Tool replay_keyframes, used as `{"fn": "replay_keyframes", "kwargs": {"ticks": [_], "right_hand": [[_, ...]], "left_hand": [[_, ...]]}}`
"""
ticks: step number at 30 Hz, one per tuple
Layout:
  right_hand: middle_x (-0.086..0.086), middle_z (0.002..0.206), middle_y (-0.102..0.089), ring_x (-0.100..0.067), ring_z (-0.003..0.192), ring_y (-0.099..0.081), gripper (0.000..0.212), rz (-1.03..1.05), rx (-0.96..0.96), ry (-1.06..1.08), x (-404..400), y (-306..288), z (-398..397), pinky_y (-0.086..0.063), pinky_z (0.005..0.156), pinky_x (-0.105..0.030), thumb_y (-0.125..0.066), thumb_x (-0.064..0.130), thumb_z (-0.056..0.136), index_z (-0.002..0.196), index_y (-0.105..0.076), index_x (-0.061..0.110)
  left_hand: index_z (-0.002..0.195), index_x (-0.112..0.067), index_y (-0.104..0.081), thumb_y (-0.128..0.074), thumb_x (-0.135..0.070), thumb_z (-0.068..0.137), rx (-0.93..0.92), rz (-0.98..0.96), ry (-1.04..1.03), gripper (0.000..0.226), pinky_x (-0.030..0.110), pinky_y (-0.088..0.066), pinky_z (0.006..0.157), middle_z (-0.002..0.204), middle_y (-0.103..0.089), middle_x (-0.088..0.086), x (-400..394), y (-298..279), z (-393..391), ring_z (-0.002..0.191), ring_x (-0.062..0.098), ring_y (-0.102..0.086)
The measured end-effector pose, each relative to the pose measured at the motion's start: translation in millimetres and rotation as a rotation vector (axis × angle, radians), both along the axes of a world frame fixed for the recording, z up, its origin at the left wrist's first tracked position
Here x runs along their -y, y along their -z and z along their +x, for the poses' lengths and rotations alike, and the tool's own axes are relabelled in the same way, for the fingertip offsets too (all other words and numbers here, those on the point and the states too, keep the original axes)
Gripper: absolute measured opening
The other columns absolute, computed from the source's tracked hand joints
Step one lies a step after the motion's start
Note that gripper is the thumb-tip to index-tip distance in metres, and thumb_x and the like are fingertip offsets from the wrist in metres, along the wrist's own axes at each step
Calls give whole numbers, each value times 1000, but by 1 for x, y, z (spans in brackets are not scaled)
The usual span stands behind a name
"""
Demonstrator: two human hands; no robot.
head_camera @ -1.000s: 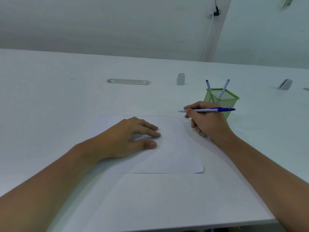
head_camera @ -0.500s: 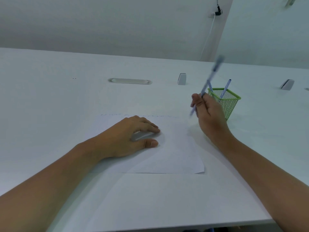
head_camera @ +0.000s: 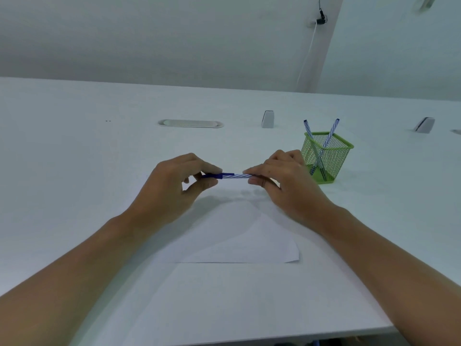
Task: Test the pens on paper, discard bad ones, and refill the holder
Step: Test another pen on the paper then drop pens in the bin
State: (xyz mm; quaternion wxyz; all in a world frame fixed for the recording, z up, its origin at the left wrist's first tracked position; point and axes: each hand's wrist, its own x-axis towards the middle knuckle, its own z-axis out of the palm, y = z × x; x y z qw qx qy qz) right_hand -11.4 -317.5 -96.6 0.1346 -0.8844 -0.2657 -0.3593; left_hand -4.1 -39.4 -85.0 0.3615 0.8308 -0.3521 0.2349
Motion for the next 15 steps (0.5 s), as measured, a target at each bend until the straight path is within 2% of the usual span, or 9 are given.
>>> {"fn": "replay_keyframes", "kwargs": {"ticks": [4,7,10,13,15], "right_hand": [[13,84,-74,-19,85,-60,24,-29,23,-13,-2,0,-1,-29,85,-32,-68,36,97,112,-81,22],[10,78,-75,-24,78,-61,18,-46,151,19,-8,-3,2,-28,80,-33,-73,31,94,102,-83,19],[9,77,-76,-27,75,-61,11,-59,273,72,-13,-6,2,-31,77,-37,-78,25,91,97,-83,18],[8,80,-76,-28,75,-61,7,-60,346,134,-8,-10,1,-36,77,-39,-80,23,91,95,-83,18],[3,80,-76,-29,73,-61,9,3,353,159,-2,-10,0,-42,76,-41,-79,22,92,97,-82,15]], "left_hand": [[109,-26,-81,-76,-18,94,57,-6,-42,18,27,-48,71,89,-71,-13,-2,1,3,82,12,-66],[106,-28,-80,-73,-21,96,108,23,-131,14,34,-47,73,82,-67,-19,0,0,3,78,13,-58],[103,-29,-80,-65,-21,97,121,47,-204,18,35,-44,72,77,-65,-21,3,-1,3,74,13,-52],[98,-28,-77,-60,-6,100,66,70,-280,28,29,-40,68,74,-65,-25,0,1,7,69,9,-53],[96,-27,-74,-54,-10,105,-39,43,-310,28,25,-36,64,73,-64,-25,-4,1,8,69,4,-53]]}}
